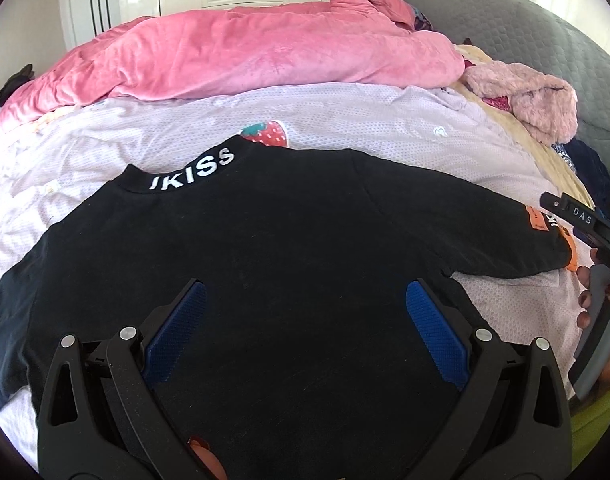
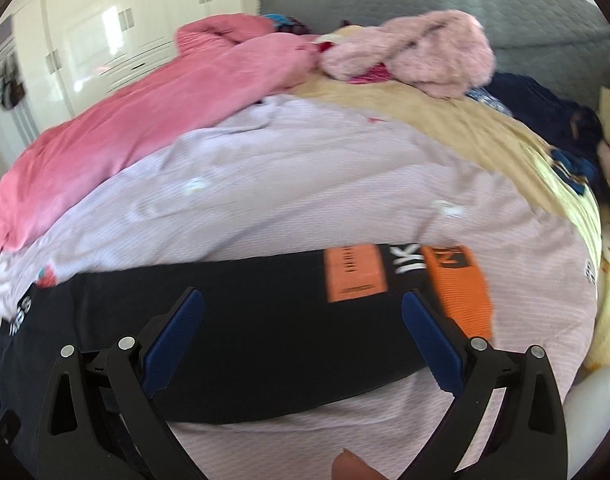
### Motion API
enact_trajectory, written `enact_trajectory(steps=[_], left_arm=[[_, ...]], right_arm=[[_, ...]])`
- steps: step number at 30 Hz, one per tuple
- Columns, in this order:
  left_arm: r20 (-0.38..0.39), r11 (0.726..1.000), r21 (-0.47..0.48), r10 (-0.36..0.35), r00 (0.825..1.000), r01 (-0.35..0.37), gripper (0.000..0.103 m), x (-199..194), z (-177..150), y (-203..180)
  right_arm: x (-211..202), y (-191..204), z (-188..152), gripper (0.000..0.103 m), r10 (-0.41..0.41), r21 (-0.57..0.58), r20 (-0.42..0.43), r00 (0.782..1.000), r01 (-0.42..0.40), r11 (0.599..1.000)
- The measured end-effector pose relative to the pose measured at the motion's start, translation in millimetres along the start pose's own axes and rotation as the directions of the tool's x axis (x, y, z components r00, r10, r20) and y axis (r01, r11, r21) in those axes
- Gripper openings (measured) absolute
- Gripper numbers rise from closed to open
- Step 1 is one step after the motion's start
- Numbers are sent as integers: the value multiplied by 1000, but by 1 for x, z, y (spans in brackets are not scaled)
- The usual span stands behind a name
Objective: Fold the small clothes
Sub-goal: 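Move the right gripper to the orange sleeve cuff and grasp it, then lift the sleeve with the right gripper, fold it across the shirt body, release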
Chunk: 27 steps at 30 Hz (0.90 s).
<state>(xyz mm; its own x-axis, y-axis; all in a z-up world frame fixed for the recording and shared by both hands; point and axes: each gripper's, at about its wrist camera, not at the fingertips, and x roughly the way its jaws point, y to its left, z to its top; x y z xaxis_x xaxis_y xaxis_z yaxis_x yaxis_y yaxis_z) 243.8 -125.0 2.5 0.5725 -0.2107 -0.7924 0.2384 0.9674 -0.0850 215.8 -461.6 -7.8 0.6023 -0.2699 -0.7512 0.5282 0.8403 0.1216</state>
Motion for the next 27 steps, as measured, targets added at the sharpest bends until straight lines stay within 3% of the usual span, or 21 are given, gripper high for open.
enact_trajectory(steps=[8,13,24,26,27], left_arm=[[-10,1000,8,3,1000,-3,94,10,6,-5],[-15,1000,12,5,1000,-5,94,12,5,-5],[-16,999,7,45,999,-45,94,12,3,9],[-20,999,-5,53,998,-54,94,13,3,14],[-22,998,-18,60,998,-61,94,14,2,19]], right_arm=[[16,-40,4,99,-116,94,-22,993,117,989],[33,-54,2,99,-198,102,-65,978,204,974],[67,-60,-3,98,-177,129,-143,974,196,972],[63,-56,-3,79,-175,108,-128,976,189,976],[60,-55,-1,64,-171,100,-115,979,182,978]])
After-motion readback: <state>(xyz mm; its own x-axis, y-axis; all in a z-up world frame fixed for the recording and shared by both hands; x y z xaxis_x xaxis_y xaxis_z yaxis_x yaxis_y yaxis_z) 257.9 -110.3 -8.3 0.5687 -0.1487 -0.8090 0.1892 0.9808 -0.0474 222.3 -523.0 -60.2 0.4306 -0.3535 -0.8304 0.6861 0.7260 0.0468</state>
